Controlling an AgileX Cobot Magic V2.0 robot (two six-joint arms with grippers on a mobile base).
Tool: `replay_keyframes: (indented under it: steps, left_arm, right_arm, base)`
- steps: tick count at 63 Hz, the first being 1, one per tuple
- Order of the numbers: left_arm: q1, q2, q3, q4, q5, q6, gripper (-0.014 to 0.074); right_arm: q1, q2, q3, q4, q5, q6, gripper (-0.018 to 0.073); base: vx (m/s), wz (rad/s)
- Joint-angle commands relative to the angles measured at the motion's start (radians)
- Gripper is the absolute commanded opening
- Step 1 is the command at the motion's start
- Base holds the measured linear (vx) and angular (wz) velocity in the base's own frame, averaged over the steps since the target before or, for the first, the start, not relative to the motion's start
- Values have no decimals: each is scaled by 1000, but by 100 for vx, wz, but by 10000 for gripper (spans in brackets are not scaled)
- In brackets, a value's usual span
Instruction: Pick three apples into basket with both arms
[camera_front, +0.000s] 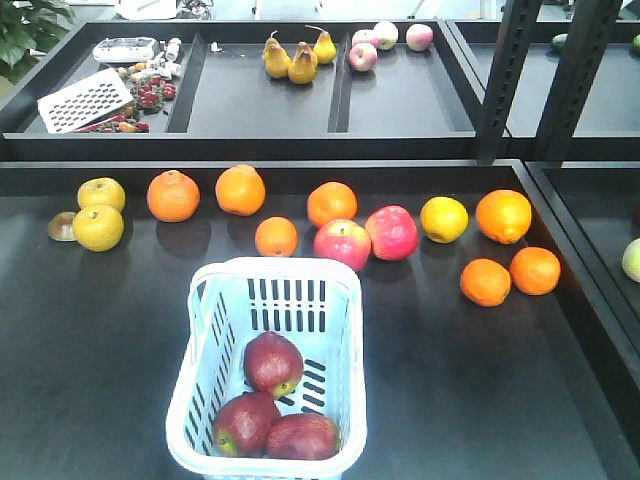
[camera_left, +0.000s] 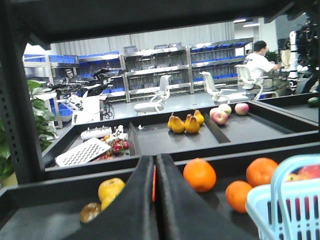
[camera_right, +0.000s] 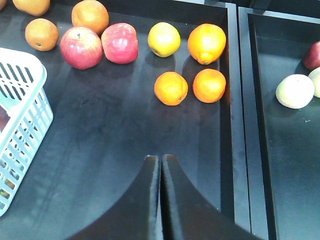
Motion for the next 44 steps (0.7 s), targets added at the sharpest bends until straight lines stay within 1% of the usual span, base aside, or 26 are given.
replay_keyframes:
  steps: [1, 4, 8, 25, 32, 38, 44]
  left_arm:
    - [9, -23, 19, -14, -86, -32, -6]
    - [9, -38, 31, -14, -76, -56, -6]
    - [9, -50, 29, -14, -33, -78, -6]
    - [9, -59, 29, -14, -22, -79, -6]
    - [9, -59, 29, -14, 4, -80, -6]
    - [9, -59, 29, -15, 35, -107, -6]
    - [9, -59, 29, -14, 36, -124, -6]
  right_arm:
    - [-6, 0, -29, 0, -64, -6, -8]
    - [-6, 0, -29, 0, -64, -6, -8]
    - [-6, 0, -29, 0, -64, -6, -8]
    - [-6, 0, -29, 0, -63, -6, -8]
    - [-6, 0, -29, 0, -63, -6, -8]
    - [-6, 0, -29, 0, -63, -6, -8]
    - [-6, 0, -29, 0, -63, -6, -8]
  base:
    - [0, 0]
    - [0, 0]
    - [0, 0]
    - [0, 0]
    - [0, 0]
    - [0, 0]
    - [0, 0]
